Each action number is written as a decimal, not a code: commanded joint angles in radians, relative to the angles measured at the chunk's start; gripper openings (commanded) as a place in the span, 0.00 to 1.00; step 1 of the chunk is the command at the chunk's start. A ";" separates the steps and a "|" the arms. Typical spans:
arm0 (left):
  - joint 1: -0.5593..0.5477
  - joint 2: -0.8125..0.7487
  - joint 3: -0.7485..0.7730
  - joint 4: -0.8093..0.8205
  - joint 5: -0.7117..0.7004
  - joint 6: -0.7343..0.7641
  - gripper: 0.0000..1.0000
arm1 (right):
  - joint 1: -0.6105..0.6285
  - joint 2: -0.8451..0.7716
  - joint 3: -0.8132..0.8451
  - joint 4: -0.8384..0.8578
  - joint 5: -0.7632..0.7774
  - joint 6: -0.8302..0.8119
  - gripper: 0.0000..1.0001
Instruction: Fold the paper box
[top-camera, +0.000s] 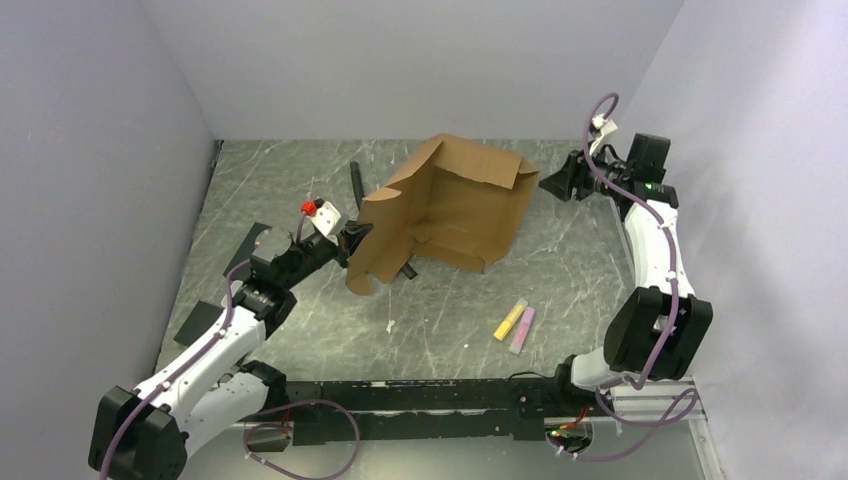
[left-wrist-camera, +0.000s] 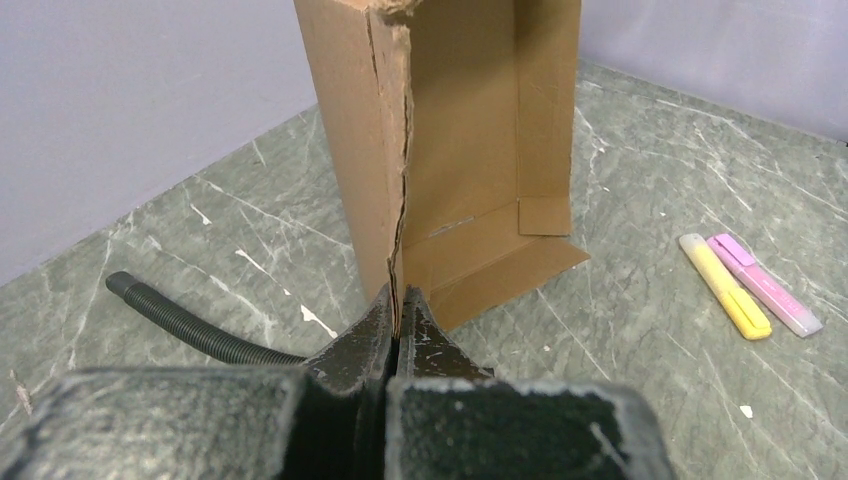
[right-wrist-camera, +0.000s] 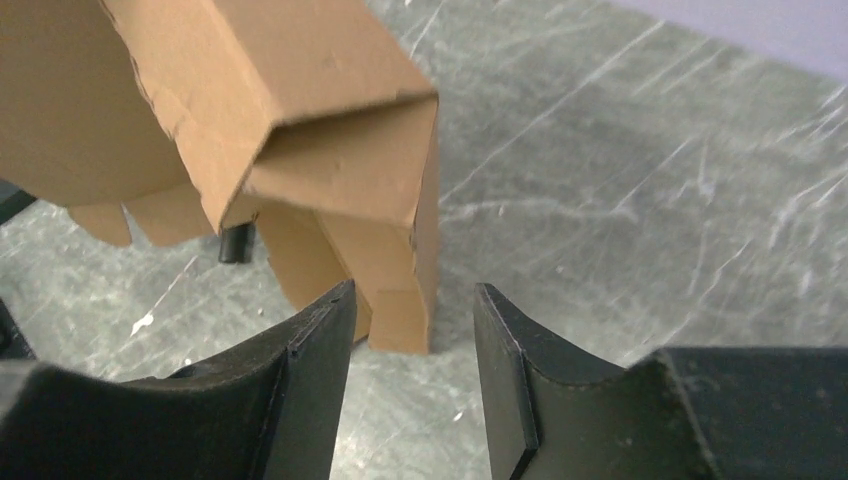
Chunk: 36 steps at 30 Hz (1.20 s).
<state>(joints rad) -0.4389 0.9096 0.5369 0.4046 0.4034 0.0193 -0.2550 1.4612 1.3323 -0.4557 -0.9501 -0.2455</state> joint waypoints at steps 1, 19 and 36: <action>-0.006 -0.021 0.020 0.002 0.027 0.034 0.00 | -0.007 -0.053 -0.098 0.073 -0.043 -0.020 0.50; -0.011 -0.033 0.010 0.031 0.033 -0.068 0.00 | 0.105 -0.007 -0.246 0.437 0.115 0.108 0.18; -0.026 -0.011 0.016 0.181 -0.009 -0.401 0.00 | 0.351 -0.153 -0.379 0.634 0.641 0.110 0.00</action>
<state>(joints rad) -0.4534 0.8890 0.5369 0.4530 0.4068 -0.2726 0.0456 1.3441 0.9630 0.0807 -0.4595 -0.1349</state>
